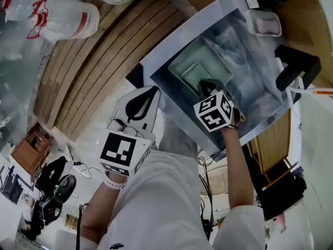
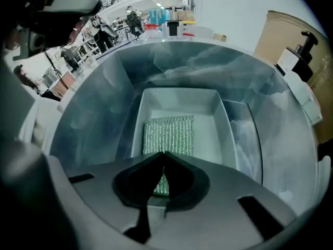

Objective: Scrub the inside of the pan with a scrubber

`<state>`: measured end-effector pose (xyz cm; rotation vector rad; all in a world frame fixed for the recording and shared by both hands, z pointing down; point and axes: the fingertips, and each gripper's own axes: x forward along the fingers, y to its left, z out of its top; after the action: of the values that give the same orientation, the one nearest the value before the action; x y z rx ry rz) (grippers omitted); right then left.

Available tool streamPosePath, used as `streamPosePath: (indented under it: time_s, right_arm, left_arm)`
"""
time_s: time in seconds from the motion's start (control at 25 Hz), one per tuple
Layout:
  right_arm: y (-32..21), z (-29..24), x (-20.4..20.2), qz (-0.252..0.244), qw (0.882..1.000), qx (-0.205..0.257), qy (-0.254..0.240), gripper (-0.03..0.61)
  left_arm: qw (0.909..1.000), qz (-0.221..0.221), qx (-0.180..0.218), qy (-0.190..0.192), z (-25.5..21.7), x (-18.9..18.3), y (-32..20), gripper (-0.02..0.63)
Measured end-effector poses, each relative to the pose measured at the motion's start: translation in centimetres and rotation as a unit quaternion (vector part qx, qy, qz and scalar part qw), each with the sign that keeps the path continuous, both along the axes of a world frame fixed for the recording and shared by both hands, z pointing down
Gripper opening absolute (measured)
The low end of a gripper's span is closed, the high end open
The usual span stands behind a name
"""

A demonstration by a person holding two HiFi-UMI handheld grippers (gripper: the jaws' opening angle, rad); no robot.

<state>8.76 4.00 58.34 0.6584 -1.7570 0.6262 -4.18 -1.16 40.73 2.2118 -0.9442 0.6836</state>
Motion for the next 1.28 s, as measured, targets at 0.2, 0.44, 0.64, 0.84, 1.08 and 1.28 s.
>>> streamPosePath:
  time_s: [0.2,0.44,0.64,0.84,1.08,1.28]
  right_arm:
    - [0.0,-1.8,-0.9,0.004,1.0,-0.003,-0.031,0.009]
    - [0.2,-4.4,-1.3,0.02,0.999,0.009,-0.05,0.009]
    - [-0.8,-7.4,-0.6,0.051,0.996,0.044,-0.06,0.008]
    - [-1.4,-12.2,-0.5,0.075,0.99,0.09,-0.08,0.008]
    - [-2.1,-18.9,0.6,0.103,0.979,0.152,-0.092,0.008]
    - [-2.3,-24.9,2.1,0.132,0.964,0.211,-0.098,0.008]
  left_arm:
    - [0.9998,0.002,0.019,0.002,-1.7,0.1,-0.6,0.005]
    - [0.9992,0.001,0.041,0.003,-3.9,-0.2,-0.7,0.005]
    - [0.998,0.001,0.064,0.001,-5.9,-0.3,-0.9,0.005]
    - [0.9963,0.002,0.086,0.0,-8.4,-0.3,-0.8,0.005]
    - [0.993,0.016,0.117,-0.002,-11.9,-0.1,-0.8,0.005]
    - [0.9903,0.011,0.138,0.008,-15.0,-0.2,-0.5,0.005]
